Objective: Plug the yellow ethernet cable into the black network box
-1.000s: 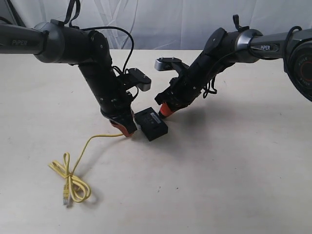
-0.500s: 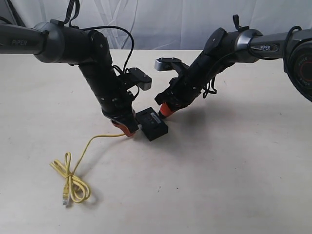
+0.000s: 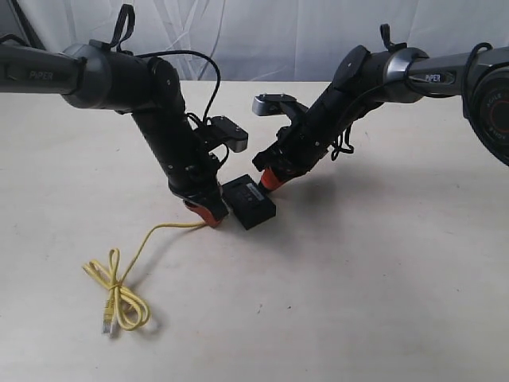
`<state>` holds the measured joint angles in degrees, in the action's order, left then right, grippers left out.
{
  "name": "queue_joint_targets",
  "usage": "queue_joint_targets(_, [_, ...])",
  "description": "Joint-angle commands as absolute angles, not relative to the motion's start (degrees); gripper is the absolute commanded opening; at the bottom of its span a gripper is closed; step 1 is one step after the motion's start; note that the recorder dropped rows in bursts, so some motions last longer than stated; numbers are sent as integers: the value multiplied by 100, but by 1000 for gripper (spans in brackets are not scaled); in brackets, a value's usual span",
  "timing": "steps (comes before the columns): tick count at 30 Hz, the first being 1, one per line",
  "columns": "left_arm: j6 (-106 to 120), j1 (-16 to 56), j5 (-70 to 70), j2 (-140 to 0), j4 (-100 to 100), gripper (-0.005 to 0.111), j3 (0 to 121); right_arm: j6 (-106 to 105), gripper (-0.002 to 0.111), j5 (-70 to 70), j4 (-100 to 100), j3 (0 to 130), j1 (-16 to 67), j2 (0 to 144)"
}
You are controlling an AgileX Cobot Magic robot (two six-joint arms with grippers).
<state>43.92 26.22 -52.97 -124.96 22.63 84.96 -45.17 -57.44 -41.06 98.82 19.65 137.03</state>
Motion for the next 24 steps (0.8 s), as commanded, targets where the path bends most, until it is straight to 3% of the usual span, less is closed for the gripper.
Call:
queue_joint_targets(1, [4364, 2653, -5117, -12520, 2370, 0, 8524, -4543, -1, -5813, -4068, 9860, 1944, 13749])
queue_joint_targets(24, [3950, 2812, -4982, -12480, 2330, 0, 8798, -4543, -1, -5985, -4208, 9860, 1944, 13749])
